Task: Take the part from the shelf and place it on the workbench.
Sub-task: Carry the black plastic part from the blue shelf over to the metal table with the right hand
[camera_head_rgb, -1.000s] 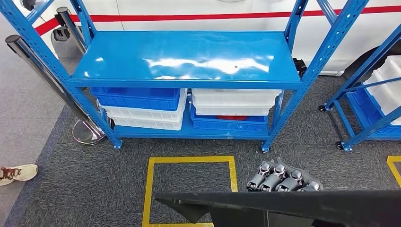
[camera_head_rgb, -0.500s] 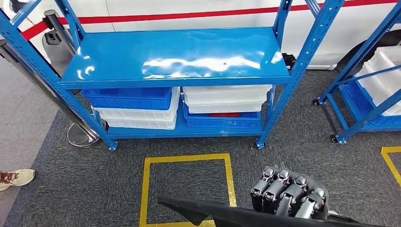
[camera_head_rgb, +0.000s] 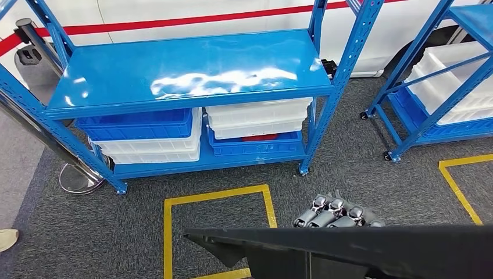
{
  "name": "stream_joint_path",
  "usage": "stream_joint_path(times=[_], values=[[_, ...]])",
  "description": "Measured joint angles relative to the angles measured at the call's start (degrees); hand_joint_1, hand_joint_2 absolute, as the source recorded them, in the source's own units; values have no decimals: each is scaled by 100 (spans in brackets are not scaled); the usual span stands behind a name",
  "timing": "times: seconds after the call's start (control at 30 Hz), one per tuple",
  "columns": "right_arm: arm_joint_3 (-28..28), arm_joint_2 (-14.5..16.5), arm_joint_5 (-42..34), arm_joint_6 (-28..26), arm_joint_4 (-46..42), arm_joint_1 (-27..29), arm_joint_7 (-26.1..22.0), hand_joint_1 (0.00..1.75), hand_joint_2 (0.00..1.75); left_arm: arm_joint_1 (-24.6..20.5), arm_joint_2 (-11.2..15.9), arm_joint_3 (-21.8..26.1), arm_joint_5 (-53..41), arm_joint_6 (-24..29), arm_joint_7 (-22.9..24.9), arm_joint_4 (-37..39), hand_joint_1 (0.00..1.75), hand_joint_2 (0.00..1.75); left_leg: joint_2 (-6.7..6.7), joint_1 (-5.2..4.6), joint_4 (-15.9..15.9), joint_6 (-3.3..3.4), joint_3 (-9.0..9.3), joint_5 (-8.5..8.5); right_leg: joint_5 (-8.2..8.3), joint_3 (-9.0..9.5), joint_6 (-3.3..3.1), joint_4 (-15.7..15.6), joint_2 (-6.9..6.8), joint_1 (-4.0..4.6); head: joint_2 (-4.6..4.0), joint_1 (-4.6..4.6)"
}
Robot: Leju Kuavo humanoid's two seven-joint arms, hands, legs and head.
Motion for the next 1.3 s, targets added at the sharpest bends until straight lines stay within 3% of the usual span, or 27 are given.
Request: stream_joint_path(times=[0.03,0.1,0.17,0.2,0.23,0.27,0.3,0.37,0.43,0.5,0.57,0.63,0.67,0.7,0.73,0.8,0.87,0.93,1.0,1.07,1.13,1.2,1.23,1.27,1.3], values=[[25,-27,19,-29,-3,-5,0,171,175,-6,-1,-2,-28,3,13,-1,0,0,58,14,-38,26,5,27,-75,-41,30,88,-80,12,0,12],[74,-80,47,-64,-5,-7,0,171,175,-7,-10,-6,-61,11,47,-1,0,0,184,20,-83,67,4,67,-401,-260,70,588,-295,20,0,41],[118,-121,68,-84,-3,2,0,171,175,0,-19,-6,-68,24,77,-1,0,0,310,4,-78,81,-20,72,-722,-573,99,1286,-382,8,0,59],[137,-140,85,-99,-2,10,0,171,175,0,-25,-6,-76,28,91,-1,0,0,376,-2,-73,83,-27,72,-754,-647,109,1467,-397,2,0,61],[160,-160,106,-124,-1,15,1,171,175,-4,-32,-7,-92,32,105,-1,0,0,438,-6,-67,83,-30,70,-677,-615,112,1436,-414,-1,0,61],[188,-186,128,-163,1,18,1,171,175,-10,-39,-10,-115,32,116,-1,0,0,496,-9,-59,79,-29,64,-509,-471,106,1184,-448,-2,0,61],[224,-219,146,-219,4,12,2,171,175,-17,-48,-14,-143,25,119,-1,0,0,546,-12,-48,70,-24,54,-315,-252,88,783,-530,4,0,61],[301,-301,173,-363,29,-40,2,171,175,-24,-58,-22,-200,-17,99,-1,0,0,634,-40,-19,34,-27,28,-97,90,21,109,-736,54,0,59],[380,-390,195,-515,97,-124,2,171,175,-27,-65,-24,-235,-79,73,-1,0,0,727,-65,-5,-8,-31,18,-82,150,-43,-76,-778,97,0,55],[470,-468,218,-619,226,-200,4,171,175,-42,-75,-24,-241,-114,75,-1,0,0,779,-59,11,-58,-26,-5,-42,134,-101,-108,-659,78,0,54],[574,-503,256,-625,411,-291,4,171,175,-50,-97,-24,-239,-116,103,-1,0,0,595,-40,248,-112,-113,-201,7,132,-168,-157,-564,41,0,52],[695,-508,351,-571,655,-381,3,171,175,-31,-121,-24,-238,-97,143,-1,0,0,343,-16,904,-152,-390,-581,36,116,-206,-171,-463,21,0,49],[758,-508,411,-544,789,-408,5,171,175,-18,-133,-23,-238,-82,160,-1,0,0,292,-7,1273,-166,-550,-740,43,103,-213,-165,-406,20,0,47],[814,-509,460,-525,914,-419,8,171,175,-6,-143,-21,-237,-65,171,-1,0,0,272,1,1521,-178,-660,-806,47,93,-214,-155,-344,18,0,48],[862,-510,490,-511,1024,-431,10,171,175,2,-155,-19,-236,-50,174,-1,0,0,264,8,1565,-184,-679,-757,48,86,-211,-140,-281,15,0,48],[939,-510,510,-503,1190,-472,11,171,175,8,-173,-15,-234,-25,169,-1,0,0,198,34,1032,-189,-432,-381,40,78,-193,-98,-150,4,0,47],[986,-509,515,-504,1290,-522,11,171,175,15,-180,-12,-233,-19,163,1,0,0,-36,65,339,-178,-114,-104,33,52,-141,-53,-26,2,0,49],[1016,-509,521,-506,1364,-560,10,171,175,22,-186,-9,-233,-19,152,1,0,0,-168,63,92,-141,-17,-77,63,-5,-55,-34,83,-6,0,53],[1034,-510,530,-506,1450,-610,9,171,175,15,-189,-7,-238,-28,119,0,0,0,-60,56,53,-71,-22,-42,96,-54,29,-39,163,-27,0,55],[1048,-507,536,-501,1575,-701,9,171,175,9,-187,-3,-243,-51,71,-1,0,0,73,59,3,17,-20,6,-39,-153,82,144,-10,-23,0,73],[1060,-493,488,-522,1682,-781,10,171,175,17,-178,10,-243,-77,25,-1,0,0,204,38,-19,75,-31,27,-389,-427,116,753,-294,-21,0,92],[1047,-472,334,-584,1723,-801,9,171,175,38,-151,36,-244,-90,-13,-1,0,0,337,12,-14,95,-42,25,-652,-726,139,1426,-393,-32,0,93],[1015,-462,245,-613,1718,-792,8,171,175,47,-134,51,-249,-92,-24,-1,0,0,402,3,-9,99,-42,20,-641,-765,139,1533,-411,-34,0,93],[968,-454,172,-632,1699,-781,8,171,175,52,-117,64,-259,-95,-28,-1,0,0,460,-6,-5,103,-37,13,-528,-692,128,1417,-429,-31,0,93],[908,-447,127,-639,1663,-769,7,171,175,53,-104,74,-272,-98,-33,-1,0,0,514,-17,-2,104,-25,2,-340,-514,102,1093,-470,-23,0,93]])
